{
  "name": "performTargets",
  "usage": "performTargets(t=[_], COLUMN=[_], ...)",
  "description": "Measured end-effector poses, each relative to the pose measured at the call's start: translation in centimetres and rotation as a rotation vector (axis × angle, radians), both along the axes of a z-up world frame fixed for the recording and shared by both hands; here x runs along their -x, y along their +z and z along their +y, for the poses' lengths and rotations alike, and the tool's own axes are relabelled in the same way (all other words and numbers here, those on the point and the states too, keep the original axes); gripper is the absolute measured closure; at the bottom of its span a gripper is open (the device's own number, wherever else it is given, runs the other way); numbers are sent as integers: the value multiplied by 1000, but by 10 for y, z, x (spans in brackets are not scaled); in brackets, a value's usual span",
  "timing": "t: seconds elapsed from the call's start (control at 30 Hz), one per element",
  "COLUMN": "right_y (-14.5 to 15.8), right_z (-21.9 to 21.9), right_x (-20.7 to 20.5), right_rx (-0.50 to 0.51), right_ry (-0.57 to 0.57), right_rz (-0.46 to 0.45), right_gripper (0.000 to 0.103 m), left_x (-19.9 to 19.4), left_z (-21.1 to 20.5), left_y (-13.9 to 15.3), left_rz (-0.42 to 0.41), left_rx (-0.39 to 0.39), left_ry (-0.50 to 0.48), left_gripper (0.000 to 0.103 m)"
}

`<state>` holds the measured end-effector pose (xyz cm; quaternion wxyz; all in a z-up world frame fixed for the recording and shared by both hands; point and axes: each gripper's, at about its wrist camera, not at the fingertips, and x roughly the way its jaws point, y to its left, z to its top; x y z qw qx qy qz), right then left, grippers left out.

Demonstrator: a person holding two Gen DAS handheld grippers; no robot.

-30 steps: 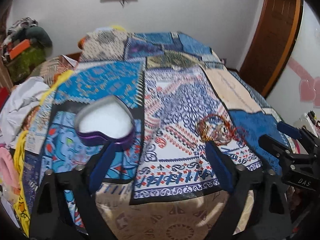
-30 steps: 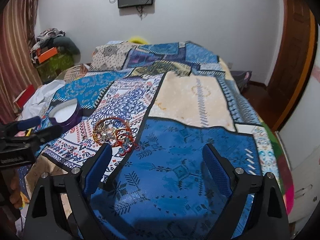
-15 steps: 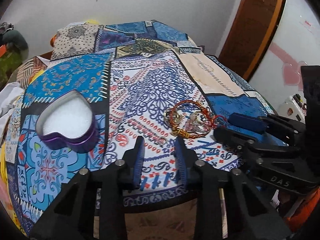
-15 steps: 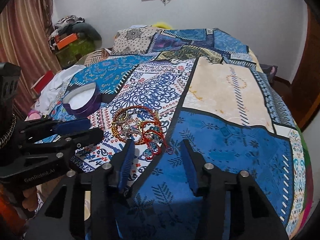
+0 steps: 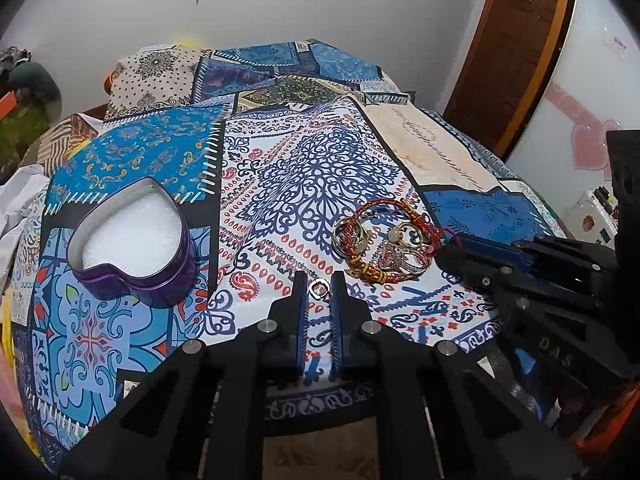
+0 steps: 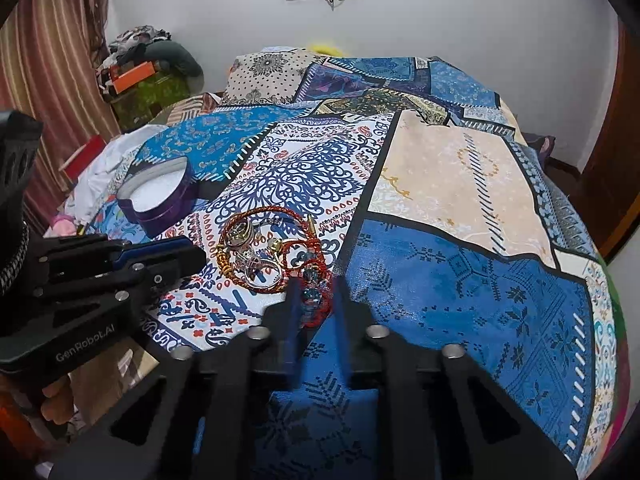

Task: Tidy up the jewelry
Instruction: 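Grasp the red beaded bracelet with the right tool while the left tool grasps a small silver ring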

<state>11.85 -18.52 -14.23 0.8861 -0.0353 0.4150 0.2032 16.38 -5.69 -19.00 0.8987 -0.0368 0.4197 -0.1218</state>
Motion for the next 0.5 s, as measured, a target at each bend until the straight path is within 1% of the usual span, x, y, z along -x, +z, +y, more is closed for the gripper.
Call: performTargets(t=[0.07, 0.2, 0.33, 0.5], right_y=[2, 9, 21, 40], right_z=[-2, -7, -8, -8], right_x=[0, 1, 4, 7], right_rx=[-14, -55, -57, -58], right_ry=[-6, -12, -23, -37], right_rz=[3, 4, -26, -77], right_gripper=[96, 96, 96, 96], left_x=[2, 8, 15, 23], left_z=[1, 4, 6, 14], left_y=[3, 9, 20, 39], left_rz=[-5, -14, -45, -98], left_rx=[4, 8, 6, 21], left_ry=[2, 12, 18, 36], left_gripper=[94, 94, 94, 94])
